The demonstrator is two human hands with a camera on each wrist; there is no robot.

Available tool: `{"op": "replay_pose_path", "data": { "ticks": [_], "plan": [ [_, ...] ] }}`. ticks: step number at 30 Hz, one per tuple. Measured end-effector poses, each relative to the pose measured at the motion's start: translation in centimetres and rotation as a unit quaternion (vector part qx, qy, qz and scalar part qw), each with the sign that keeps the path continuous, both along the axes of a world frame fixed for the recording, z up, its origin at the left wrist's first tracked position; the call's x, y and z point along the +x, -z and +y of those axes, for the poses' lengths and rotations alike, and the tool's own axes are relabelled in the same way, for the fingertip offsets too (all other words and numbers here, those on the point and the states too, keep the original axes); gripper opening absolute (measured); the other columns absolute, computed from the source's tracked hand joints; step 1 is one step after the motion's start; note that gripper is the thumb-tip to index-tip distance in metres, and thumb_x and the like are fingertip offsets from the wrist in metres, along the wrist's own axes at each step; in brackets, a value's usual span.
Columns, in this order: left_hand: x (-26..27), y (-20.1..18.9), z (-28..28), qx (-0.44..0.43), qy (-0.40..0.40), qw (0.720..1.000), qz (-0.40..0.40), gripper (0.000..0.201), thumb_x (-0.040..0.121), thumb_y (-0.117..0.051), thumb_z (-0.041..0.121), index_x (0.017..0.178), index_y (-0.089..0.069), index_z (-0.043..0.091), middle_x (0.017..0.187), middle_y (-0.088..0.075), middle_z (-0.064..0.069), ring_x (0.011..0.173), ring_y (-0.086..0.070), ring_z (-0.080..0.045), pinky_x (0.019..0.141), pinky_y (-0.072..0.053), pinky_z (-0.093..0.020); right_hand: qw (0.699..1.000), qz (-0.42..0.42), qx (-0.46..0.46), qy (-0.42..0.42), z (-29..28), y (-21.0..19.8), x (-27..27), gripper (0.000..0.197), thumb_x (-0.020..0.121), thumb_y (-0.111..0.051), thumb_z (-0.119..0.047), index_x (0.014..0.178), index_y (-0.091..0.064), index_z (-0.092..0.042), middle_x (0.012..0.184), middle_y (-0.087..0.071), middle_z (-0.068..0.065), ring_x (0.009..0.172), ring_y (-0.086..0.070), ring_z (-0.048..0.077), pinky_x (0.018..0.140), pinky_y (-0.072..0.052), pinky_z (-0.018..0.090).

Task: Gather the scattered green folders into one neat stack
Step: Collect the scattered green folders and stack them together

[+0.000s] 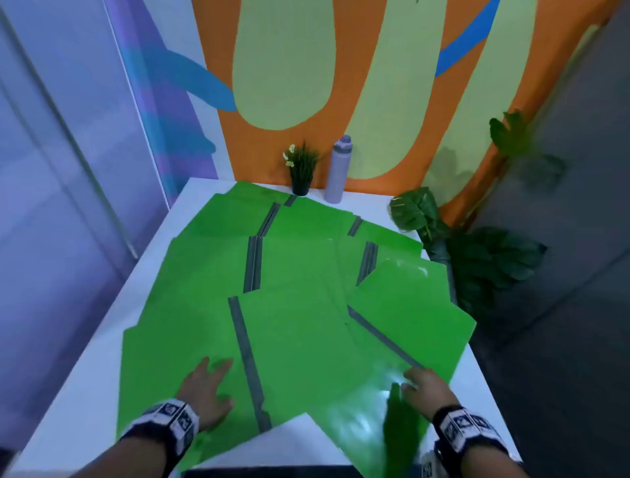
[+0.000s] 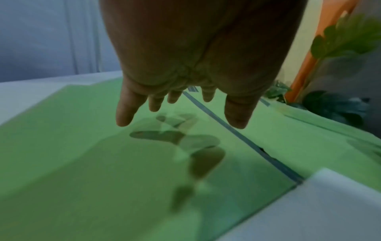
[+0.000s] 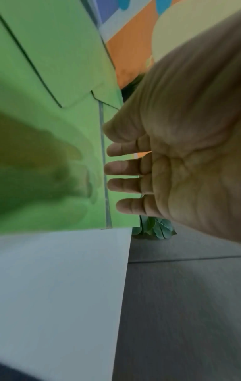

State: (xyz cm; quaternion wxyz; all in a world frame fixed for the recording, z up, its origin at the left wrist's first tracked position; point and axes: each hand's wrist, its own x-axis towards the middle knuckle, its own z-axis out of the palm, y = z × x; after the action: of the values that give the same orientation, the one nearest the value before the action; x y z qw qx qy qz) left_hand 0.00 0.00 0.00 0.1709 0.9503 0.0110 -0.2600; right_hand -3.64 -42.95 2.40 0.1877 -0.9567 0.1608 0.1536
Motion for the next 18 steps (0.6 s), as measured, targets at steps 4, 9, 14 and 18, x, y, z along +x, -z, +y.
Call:
{"op": "replay_pose_path", "data": {
  "ticks": [4,9,14,18],
  "plan": [
    [-0.8,1.2,-1.8,0.022,0.062,0.996,0.057,0.089,0.078,-0.06,0.057,0.15,-0.008,0.047,0.163,0.014,-0.008,0.149,0.005,-0.041,0.119,-0.012,-0.061,0.999,-0.004,-0.044,0.013,0.3,0.9,1.8,0.041,0.092,-0.044,-0.026,0.131,-0.049,-0.013,0.12,-0.051,0.005,0.079,-0.058,0.013,0.081,-0.056,0.032],
    [-2.4,2.2,0.1,0.051,0.072,0.995,0.041,0.081,0.077,-0.058,0.061,0.147,-0.021,0.046,0.164,0.01,-0.001,0.15,0.004,-0.038,0.114,-0.021,-0.066,0.997,0.022,-0.071,-0.011,0.0,2.4,2.2,0.056,0.089,-0.05,-0.021,0.141,-0.031,-0.019,0.141,-0.039,-0.003,0.106,-0.055,0.014,0.094,-0.051,0.039],
    [-2.3,1.5,3.4,0.079,-0.039,0.996,-0.011,0.081,0.071,-0.055,0.072,0.136,-0.043,0.026,0.156,-0.03,-0.003,0.14,-0.034,-0.026,0.11,-0.041,-0.05,0.994,0.052,-0.101,-0.006,0.2,3.3,1.4,0.064,0.086,-0.056,-0.036,0.142,-0.027,-0.02,0.135,-0.042,0.0,0.122,-0.045,0.021,0.102,-0.042,0.047],
    [-1.4,1.3,2.4,0.073,-0.137,0.988,-0.021,0.103,0.067,-0.055,0.078,0.143,-0.035,0.011,0.15,-0.036,-0.014,0.131,-0.047,-0.032,0.103,-0.049,-0.045,0.993,0.051,-0.11,0.001,1.2,3.5,0.0,0.069,0.082,-0.058,-0.05,0.139,-0.03,-0.024,0.125,-0.044,0.002,0.118,-0.044,0.022,0.1,-0.042,0.046]
  ]
}}
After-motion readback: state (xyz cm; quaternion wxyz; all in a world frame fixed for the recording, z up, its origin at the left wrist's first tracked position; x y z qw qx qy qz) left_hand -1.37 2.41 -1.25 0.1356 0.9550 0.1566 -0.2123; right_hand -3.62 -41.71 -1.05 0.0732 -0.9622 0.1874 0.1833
